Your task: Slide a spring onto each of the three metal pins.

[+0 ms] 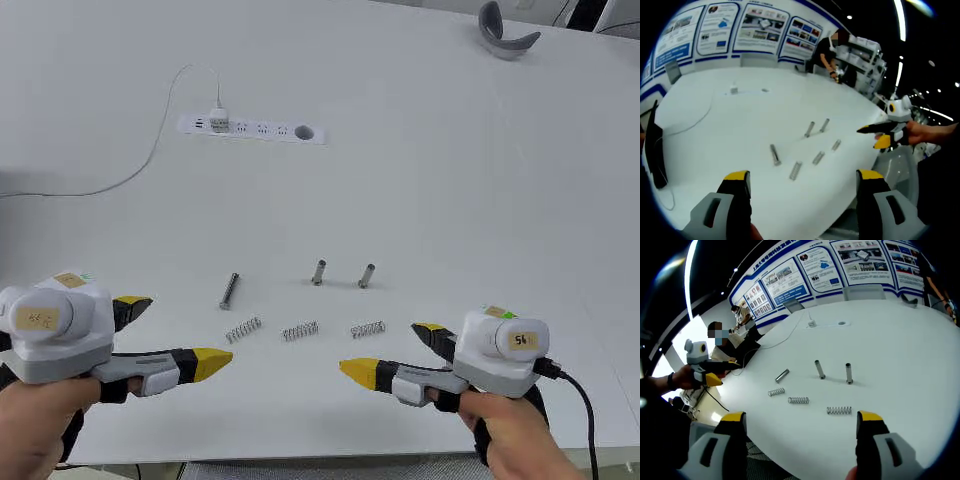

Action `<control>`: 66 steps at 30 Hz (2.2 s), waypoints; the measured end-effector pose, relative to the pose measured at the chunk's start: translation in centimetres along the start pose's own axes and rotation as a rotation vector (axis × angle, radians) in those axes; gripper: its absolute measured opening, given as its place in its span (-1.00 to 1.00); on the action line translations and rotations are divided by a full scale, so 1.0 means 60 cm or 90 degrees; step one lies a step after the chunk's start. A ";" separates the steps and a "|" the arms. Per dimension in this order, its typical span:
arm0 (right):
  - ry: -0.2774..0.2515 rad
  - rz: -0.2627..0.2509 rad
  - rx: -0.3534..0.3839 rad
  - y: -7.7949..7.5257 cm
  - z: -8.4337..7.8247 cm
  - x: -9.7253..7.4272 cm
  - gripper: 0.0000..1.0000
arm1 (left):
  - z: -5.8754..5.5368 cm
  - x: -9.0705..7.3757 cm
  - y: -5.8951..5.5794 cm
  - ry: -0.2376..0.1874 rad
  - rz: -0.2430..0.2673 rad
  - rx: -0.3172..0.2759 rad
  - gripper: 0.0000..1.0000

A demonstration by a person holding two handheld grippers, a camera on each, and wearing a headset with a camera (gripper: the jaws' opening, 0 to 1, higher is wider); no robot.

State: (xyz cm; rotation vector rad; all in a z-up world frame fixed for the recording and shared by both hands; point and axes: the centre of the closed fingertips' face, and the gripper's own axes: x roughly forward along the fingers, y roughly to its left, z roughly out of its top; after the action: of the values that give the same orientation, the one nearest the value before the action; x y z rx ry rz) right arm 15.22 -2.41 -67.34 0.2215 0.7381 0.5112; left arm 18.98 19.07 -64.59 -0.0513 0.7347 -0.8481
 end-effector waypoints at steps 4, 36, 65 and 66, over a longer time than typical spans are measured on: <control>0.006 0.004 -0.004 0.004 -0.003 0.000 0.84 | -0.002 0.005 0.002 0.005 0.000 0.001 0.76; 0.051 0.010 -0.010 -0.007 -0.047 -0.031 0.83 | -0.016 0.094 0.048 0.064 0.001 -0.013 0.67; 0.052 0.000 0.009 -0.020 -0.055 -0.033 0.83 | -0.012 0.206 0.085 0.105 0.014 -0.017 0.34; 0.053 0.000 0.009 -0.020 -0.056 -0.033 0.83 | -0.014 0.209 0.086 0.109 0.014 -0.016 0.33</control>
State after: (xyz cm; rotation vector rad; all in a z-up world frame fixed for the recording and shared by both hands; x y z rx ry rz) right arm 12.11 -4.41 -69.05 0.2147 0.8231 0.5168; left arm 27.33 13.99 -74.03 0.0073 0.9060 -0.8286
